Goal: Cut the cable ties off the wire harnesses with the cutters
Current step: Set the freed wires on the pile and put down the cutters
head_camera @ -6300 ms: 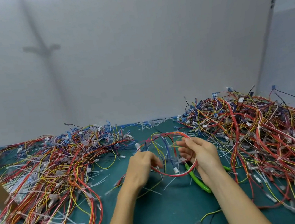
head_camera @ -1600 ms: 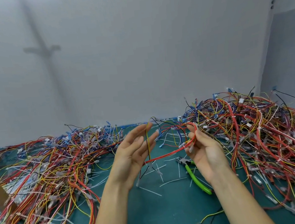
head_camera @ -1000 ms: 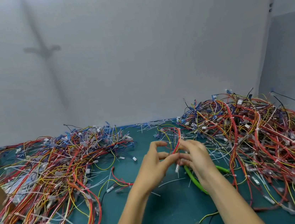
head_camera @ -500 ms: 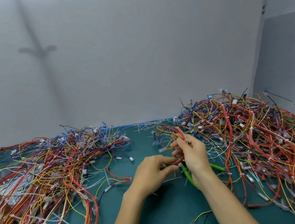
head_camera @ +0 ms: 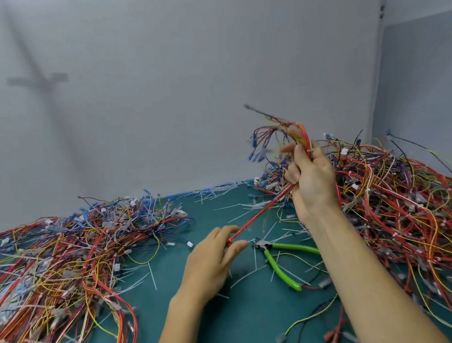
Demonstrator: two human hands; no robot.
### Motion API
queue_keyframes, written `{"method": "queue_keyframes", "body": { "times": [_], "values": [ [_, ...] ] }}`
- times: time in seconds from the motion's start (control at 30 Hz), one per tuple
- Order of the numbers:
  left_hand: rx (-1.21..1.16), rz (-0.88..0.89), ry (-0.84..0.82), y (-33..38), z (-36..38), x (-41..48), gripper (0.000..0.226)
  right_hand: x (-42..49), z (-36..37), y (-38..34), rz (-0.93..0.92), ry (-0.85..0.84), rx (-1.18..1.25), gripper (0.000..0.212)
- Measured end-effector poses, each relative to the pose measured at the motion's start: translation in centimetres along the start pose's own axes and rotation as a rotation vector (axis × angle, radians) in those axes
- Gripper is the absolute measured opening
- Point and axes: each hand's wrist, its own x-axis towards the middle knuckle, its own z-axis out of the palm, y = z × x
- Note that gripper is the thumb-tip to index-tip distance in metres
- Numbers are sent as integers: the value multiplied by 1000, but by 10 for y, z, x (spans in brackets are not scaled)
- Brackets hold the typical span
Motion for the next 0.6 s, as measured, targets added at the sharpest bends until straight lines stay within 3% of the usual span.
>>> {"method": "queue_keyframes", "body": {
  "times": [0.1,0.2,0.27,0.37,0.47,0.6],
  "values": [
    [7,-14,40,5,0,-1,26,25,-2,-12,-83,41,10,27],
    [-66,-30,78,9,0,-2,21,53,-13,-16,-65,155,-90,31],
    [-141,0,81,11,3,-2,23,66,-25,-11,55,266,-386,41],
    [-125,55,102,26,9,1,32,57,-36,1,161,361,-979,74],
    [-259,-9,182,44,15,8,34,24,-27,14,36,244,-1389,85],
    [-739,-231,191,62,16,15,20,-12,2,22,-157,0,-1512,64]
  ]
}}
